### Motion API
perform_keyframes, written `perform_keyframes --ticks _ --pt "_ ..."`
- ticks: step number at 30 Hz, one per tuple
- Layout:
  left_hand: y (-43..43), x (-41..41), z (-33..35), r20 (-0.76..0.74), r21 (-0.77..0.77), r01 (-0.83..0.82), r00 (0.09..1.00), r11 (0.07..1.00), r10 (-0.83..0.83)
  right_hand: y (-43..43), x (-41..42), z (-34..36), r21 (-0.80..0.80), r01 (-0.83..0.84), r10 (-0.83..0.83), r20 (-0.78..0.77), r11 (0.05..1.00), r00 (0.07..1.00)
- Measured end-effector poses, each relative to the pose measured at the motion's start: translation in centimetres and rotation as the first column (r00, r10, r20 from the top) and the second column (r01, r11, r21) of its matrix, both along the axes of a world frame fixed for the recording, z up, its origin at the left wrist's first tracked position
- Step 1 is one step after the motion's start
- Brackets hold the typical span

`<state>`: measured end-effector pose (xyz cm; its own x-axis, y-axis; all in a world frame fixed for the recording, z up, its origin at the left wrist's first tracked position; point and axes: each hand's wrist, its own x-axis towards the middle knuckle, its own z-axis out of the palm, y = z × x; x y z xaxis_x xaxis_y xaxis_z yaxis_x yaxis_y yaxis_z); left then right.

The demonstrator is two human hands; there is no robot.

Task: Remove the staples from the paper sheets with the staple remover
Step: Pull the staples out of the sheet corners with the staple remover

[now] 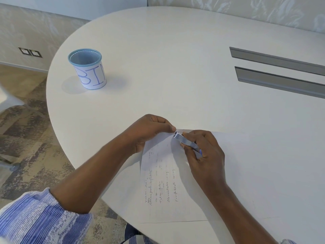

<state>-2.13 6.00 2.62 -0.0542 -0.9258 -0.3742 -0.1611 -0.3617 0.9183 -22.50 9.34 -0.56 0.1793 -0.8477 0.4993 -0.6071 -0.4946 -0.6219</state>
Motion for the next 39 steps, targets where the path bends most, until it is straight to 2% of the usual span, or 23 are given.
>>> perform_keyframes --ticks 3,7,10,14,21,26,30,39 --pt "-0.1 0.0 -0.1 -0.015 -0.005 -0.002 1.0 1.0 0.002 0.1 0.1 0.0 -0.022 0.003 -0.003 -0.01 1.0 1.0" --pt "0.0 -0.2 0.0 -0.019 -0.018 -0.016 1.0 1.0 0.015 0.5 0.3 0.3 0.042 0.008 -0.011 0.07 0.999 0.997" --pt "-0.1 -0.3 0.0 0.008 -0.022 -0.007 1.0 1.0 0.007 0.7 0.7 0.6 0.064 0.026 -0.029 0.054 0.998 0.998" --pt "-0.4 -0.1 0.1 0.036 -0.016 0.04 0.999 0.999 -0.039 0.9 1.1 0.7 0.066 0.079 -0.08 0.016 0.995 0.997" --pt "-1.4 0.4 0.6 0.045 0.005 0.132 0.99 0.991 -0.132 0.8 1.1 0.4 0.067 0.079 -0.082 0.043 0.995 0.996" --pt "-1.6 0.6 0.7 0.06 0.031 0.156 0.986 0.987 -0.157 0.9 1.2 0.4 -0.004 0.059 -0.059 0.014 0.998 0.998" --pt "-1.7 0.5 0.6 0.073 0.027 0.154 0.985 0.988 -0.155 1.1 1.2 0.2 -0.061 0.071 -0.075 -0.069 0.996 0.995" --pt "-1.7 0.4 0.3 0.088 0.03 0.141 0.986 0.99 -0.143 0.7 0.8 -0.8 -0.34 0.053 -0.132 -0.214 0.939 0.968"
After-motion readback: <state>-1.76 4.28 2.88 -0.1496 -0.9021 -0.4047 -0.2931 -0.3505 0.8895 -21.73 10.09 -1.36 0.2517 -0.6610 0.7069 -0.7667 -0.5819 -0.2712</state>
